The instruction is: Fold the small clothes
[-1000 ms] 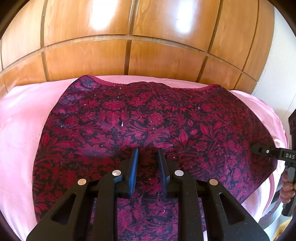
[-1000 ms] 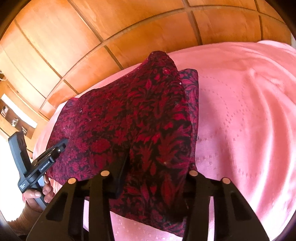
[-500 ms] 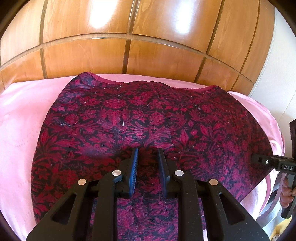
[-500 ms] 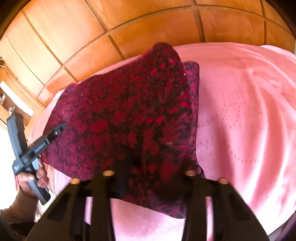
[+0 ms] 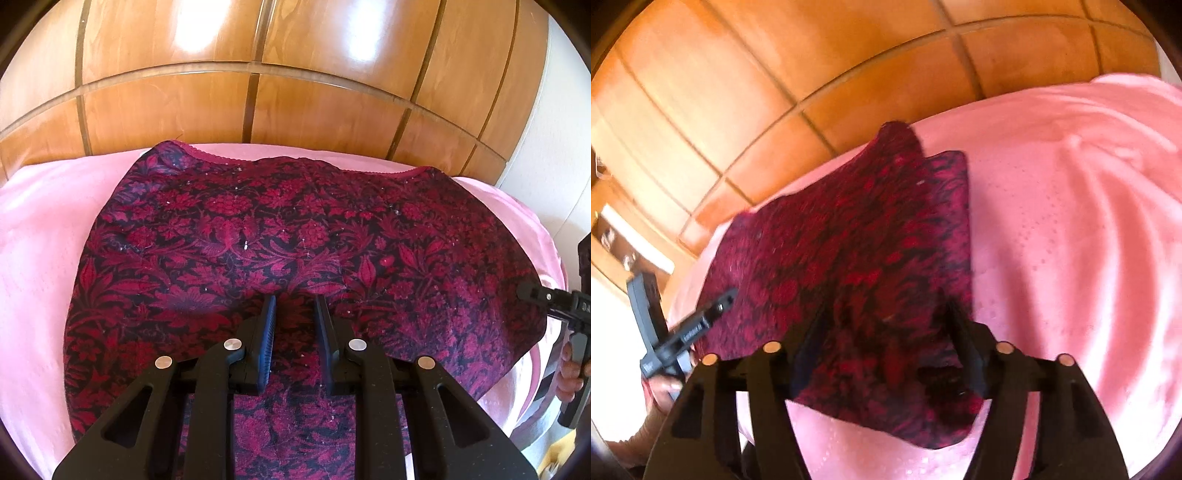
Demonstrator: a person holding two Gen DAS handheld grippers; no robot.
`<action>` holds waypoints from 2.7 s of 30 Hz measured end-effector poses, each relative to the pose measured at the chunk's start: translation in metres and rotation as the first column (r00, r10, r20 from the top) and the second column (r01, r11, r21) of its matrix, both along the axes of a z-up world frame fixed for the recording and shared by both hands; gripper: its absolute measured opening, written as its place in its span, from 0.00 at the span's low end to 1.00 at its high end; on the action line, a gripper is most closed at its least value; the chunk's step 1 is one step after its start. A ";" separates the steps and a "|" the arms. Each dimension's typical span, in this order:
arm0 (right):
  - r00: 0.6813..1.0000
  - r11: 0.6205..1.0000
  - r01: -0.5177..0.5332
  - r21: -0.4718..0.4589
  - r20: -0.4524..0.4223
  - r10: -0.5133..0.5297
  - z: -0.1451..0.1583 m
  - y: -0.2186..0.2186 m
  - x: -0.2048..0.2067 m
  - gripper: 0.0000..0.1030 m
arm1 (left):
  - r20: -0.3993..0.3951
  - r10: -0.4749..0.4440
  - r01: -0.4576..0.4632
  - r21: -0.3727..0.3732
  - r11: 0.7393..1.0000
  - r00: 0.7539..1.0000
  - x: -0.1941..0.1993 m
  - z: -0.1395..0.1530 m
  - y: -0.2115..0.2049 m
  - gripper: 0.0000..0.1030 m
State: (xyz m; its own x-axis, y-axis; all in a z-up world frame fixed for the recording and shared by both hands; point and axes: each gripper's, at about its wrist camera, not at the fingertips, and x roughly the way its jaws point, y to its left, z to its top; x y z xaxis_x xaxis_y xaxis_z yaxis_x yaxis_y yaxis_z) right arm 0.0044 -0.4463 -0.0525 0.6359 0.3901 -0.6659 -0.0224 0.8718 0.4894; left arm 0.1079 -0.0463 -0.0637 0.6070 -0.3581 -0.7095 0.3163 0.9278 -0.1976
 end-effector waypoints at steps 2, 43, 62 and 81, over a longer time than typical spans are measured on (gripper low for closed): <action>0.999 0.999 -0.035 0.013 -0.032 0.035 -0.008 -0.001 0.008 0.65 | 0.000 -0.005 0.005 0.005 1.000 1.000 0.001 0.000 -0.001 0.19; 0.988 0.983 -0.003 0.183 -0.150 0.031 -0.026 -0.002 -0.031 0.76 | -0.059 -0.017 0.010 -0.121 0.993 0.998 0.015 0.004 0.011 0.19; 0.973 0.986 -0.074 -0.149 0.205 0.104 0.074 0.108 -0.028 0.21 | -0.118 -0.018 -0.015 -0.273 0.962 0.993 0.015 0.000 0.032 0.19; 0.701 0.527 -0.375 -0.763 0.139 0.699 0.043 0.328 -0.047 0.20 | -0.234 0.083 -0.220 -0.654 0.724 0.969 -0.010 -0.011 0.205 0.19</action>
State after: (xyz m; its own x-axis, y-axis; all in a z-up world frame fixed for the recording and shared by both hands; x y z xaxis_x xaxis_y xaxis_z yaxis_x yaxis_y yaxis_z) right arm -0.0423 -0.1187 -0.0099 0.7035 0.3292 -0.6299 -0.6394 0.6801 -0.3587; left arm 0.0980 0.1586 -0.0746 0.5855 -0.6943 -0.4184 0.0797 0.5630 -0.8226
